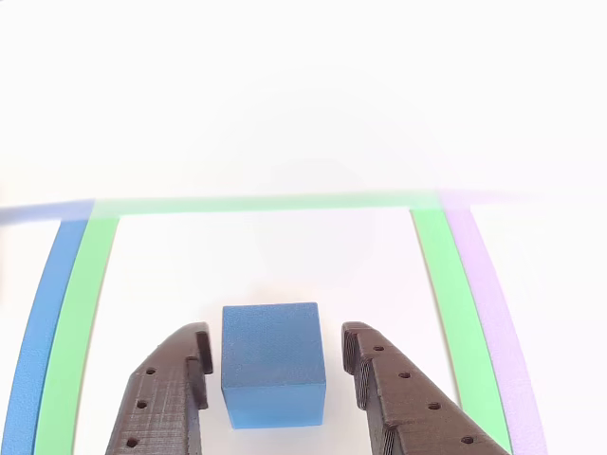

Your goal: Tower of hanoi

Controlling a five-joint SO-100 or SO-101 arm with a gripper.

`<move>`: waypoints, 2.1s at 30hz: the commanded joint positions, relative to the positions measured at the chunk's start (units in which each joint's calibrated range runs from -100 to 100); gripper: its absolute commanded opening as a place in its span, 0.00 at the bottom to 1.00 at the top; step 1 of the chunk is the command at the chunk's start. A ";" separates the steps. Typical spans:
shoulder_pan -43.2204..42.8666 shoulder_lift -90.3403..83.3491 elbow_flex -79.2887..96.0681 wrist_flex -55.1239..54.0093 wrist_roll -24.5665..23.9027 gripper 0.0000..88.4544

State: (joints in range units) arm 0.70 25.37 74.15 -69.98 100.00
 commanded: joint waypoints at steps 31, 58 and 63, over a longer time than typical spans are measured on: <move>-2.71 -48.91 -0.88 50.55 0.00 0.04; -19.87 -67.40 -85.33 164.07 -10.14 0.04; -24.76 -67.96 -88.42 166.99 -11.16 0.04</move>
State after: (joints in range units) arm -20.67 -40.48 -10.62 95.59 89.95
